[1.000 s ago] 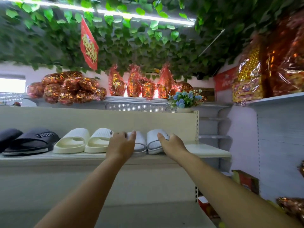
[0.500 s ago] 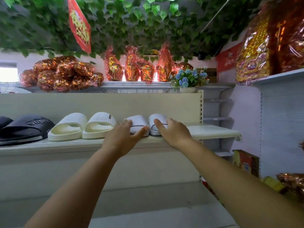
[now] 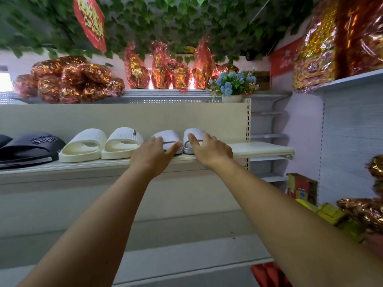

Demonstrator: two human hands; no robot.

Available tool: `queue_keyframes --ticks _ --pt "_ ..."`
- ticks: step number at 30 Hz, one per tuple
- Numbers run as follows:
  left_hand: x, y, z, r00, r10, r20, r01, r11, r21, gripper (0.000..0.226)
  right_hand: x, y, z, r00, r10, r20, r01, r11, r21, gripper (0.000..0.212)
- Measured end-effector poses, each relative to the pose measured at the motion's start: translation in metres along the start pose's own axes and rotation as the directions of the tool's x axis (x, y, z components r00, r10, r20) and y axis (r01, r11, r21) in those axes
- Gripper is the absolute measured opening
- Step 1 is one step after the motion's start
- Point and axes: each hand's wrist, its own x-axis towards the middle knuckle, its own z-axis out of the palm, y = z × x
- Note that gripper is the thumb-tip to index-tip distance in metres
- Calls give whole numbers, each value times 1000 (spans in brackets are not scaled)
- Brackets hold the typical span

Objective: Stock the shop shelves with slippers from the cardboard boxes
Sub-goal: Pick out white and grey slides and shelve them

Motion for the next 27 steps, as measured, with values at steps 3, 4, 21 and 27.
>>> queue_keyframes --ticks 3,4,21,27 --pt "-5 -1 -7 1000 7 27 -6 999 -46 80 -5 0 -9 999 0 36 -3 997 75 84" --pt "-7 -2 -9 999 26 21 -24 998 -63 76 -7 1 -12 999 -5 37 0 991 131 81" --pt "-188 -56 -56 895 444 45 -440 895 -71 87 -204 20 -56 909 -389 147 407 905 -125 90" --pt "-269 -93 -41 885 420 201 -404 907 -117 89 -294 16 -30 904 -361 229 405 896 -185 87"
